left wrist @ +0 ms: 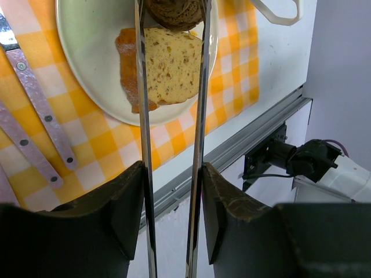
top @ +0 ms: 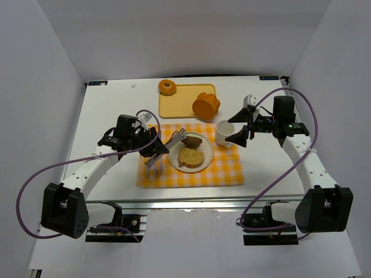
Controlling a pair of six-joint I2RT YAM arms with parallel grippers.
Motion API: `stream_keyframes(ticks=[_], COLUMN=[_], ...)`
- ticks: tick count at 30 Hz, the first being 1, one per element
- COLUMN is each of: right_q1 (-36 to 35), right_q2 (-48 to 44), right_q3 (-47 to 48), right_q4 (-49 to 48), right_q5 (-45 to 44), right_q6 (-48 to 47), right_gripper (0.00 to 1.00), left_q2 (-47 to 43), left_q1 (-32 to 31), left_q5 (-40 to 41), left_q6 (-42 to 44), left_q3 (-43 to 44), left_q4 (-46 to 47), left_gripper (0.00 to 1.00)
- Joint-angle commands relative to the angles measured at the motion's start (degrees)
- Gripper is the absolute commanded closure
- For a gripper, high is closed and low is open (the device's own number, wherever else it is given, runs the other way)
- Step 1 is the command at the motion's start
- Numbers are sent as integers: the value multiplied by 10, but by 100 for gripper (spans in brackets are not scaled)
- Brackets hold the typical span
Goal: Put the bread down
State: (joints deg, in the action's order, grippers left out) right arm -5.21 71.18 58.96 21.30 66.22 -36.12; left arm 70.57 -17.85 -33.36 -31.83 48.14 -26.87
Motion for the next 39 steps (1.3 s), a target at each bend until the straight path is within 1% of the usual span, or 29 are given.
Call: stream_keyframes(ticks=[1, 12, 19, 22, 29, 33, 34, 36, 37, 38, 39], right_q1=[3, 3, 3, 3, 3, 3, 3, 3, 3, 3, 3], right_q2=[-10, -8, -8, -9, -10, -10, -11, -11, -12, -11, -10], right_q3=[-4, -4, -5, -6, -8, -8, -8, -7, -7, -6, -5], right_q4=[-11, -15, -16, -16, -17, -17, -17, -16, -16, -16, -14], right_q5=[15, 17, 17, 18, 19, 20, 18, 18, 18, 19, 20], right_q6=[4, 6, 7, 8, 8, 8, 7, 6, 7, 6, 6], right_gripper=[11, 11, 11, 11, 11, 11, 11, 10, 11, 11, 11], left_q2=[-4, -12, -20, -25, -32, -34, -34, -32, -28, -25, -15], left_q1=[-1, -1, 4, 14, 61, 73, 78, 85, 94, 99, 105], left_q5=[-4, -4, 37, 51, 73, 84, 88, 103, 136, 160, 180], left_q6=[0, 9, 14, 6, 31, 41, 41, 50, 58, 75, 84], left_q3=[10, 27, 42, 45, 68, 76, 77, 78, 84, 88, 89], left_q4=[13, -13, -39, -34, -81, -90, -89, -88, -93, -97, -96], left_gripper=[48, 43, 42, 42, 42, 43, 44, 58, 67, 81, 86])
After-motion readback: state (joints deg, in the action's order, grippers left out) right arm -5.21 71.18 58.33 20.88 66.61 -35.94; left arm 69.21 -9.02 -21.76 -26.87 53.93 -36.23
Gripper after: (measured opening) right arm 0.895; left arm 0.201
